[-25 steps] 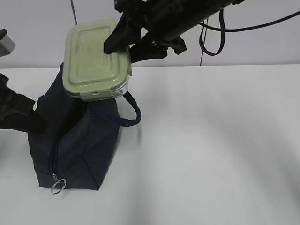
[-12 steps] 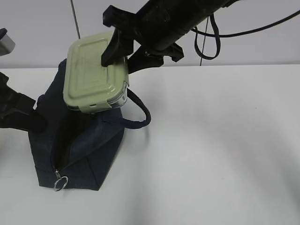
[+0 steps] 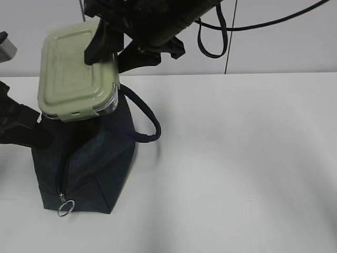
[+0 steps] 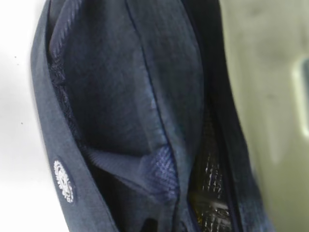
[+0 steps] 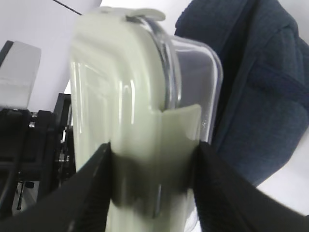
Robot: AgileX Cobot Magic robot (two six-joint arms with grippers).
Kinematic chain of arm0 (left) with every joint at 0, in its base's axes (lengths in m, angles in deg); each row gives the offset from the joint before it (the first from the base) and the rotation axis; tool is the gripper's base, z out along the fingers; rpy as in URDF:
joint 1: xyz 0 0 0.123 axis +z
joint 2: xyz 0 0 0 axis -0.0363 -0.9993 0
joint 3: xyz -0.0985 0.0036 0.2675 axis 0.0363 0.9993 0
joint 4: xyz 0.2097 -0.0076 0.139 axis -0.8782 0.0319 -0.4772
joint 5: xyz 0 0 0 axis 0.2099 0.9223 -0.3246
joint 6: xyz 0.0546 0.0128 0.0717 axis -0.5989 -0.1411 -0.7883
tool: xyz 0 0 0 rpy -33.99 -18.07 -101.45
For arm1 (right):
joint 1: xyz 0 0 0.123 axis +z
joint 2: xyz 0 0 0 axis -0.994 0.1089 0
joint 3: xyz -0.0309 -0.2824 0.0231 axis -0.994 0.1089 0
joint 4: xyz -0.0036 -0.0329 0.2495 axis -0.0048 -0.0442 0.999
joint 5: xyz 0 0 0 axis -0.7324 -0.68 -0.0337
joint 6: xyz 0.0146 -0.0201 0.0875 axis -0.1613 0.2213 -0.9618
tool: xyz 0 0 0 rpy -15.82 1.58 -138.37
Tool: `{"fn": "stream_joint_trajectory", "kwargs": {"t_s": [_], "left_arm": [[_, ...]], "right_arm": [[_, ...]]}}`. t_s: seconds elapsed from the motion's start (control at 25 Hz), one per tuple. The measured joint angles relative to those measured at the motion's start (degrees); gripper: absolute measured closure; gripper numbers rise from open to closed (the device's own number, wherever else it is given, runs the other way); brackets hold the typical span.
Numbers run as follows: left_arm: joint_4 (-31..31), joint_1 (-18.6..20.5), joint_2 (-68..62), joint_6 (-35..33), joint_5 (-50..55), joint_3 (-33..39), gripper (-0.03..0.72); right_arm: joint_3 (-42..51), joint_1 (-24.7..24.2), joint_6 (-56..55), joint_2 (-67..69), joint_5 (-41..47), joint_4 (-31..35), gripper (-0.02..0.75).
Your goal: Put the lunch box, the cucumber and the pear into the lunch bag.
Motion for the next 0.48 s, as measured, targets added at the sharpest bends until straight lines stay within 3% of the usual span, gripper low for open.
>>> {"fn": "stream_joint_trajectory", "kwargs": {"t_s": [0.2, 0.48], "left_arm": [[0.0, 0.0, 0.0, 0.0, 0.0, 0.0, 0.686], [0.24, 0.0, 0.0, 0.0, 0.05, 0.0, 0.686]], "right_arm": [[-0.23, 0.44, -0.12, 2.98, 0.66, -2.33, 0.379], [-0.23, 0.55, -5.66, 5.76, 4.05, -16.61, 0.379]]}}
